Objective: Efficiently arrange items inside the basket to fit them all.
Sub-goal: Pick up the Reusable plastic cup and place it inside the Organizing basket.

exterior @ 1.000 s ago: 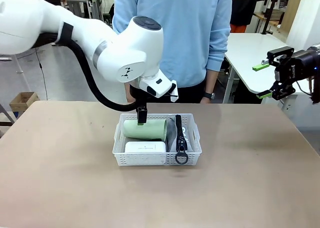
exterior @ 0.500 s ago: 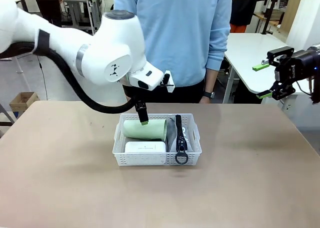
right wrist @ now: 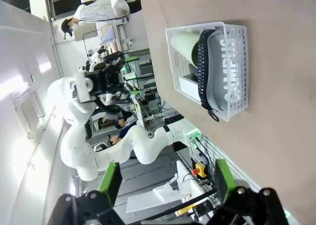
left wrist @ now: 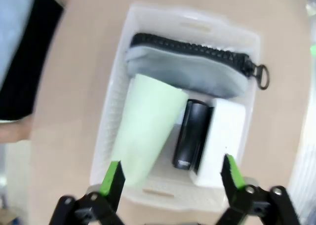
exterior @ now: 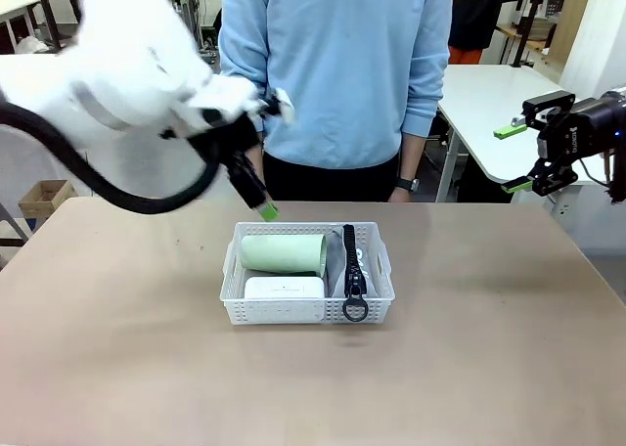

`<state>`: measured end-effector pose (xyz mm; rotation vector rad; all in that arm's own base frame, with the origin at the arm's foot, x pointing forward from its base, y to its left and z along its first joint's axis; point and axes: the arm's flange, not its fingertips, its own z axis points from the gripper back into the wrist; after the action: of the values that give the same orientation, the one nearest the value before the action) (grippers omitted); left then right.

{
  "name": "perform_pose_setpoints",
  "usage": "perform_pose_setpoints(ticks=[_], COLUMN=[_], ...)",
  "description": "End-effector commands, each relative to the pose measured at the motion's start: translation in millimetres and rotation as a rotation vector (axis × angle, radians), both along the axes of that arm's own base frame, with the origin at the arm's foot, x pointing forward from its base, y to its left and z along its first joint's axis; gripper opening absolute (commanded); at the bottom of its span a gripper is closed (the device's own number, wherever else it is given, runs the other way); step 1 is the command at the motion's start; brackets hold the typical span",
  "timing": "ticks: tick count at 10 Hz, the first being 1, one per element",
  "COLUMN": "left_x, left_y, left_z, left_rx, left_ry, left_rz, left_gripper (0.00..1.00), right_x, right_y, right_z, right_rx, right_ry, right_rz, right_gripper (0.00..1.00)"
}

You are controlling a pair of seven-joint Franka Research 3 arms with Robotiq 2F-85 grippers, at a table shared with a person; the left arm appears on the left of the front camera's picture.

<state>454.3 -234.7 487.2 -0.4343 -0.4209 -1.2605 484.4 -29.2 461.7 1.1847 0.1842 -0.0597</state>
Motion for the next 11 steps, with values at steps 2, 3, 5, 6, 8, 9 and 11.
perform_pose_setpoints(ticks=[2, 3, 5, 6, 8, 9, 11], left_x=[-38.5, -49.5, -66.2, -75.4, -87.9, -92.9, -95.0], left_y=[99.0, 123.9, 172.2, 197.6, 237.7, 253.7, 286.7], left_z=[18.9, 20.0, 18.6, 15.2, 9.7, 7.9, 2.5], left_rx=[-0.170, -0.204, -0.360, -0.428, -0.626, -0.723, -0.894], left_ry=[0.080, 0.087, 0.147, 0.200, 0.412, 0.525, 0.678], left_rz=[0.040, 0.041, 0.102, 0.143, 0.292, 0.279, 0.249], left_gripper=[1.00, 1.00, 1.00, 1.00, 1.00, 1.00, 1.00], right_x=[-0.7, -0.7, -0.7, -0.7, -0.7, -0.7, -0.7], right_y=[-0.4, -0.4, -0.4, -0.4, -0.4, -0.4, -0.4], right_z=[2.7, 2.7, 2.7, 2.7, 2.7, 2.7, 2.7], right_rx=[-0.009, -0.009, -0.009, -0.009, -0.009, -0.009, -0.009], right_ry=[-0.003, -0.003, -0.003, -0.003, -0.003, -0.003, -0.003], right_rz=[0.010, 0.010, 0.010, 0.010, 0.010, 0.010, 0.010], right_gripper=[1.00, 1.00, 1.00, 1.00, 1.00, 1.00, 1.00])
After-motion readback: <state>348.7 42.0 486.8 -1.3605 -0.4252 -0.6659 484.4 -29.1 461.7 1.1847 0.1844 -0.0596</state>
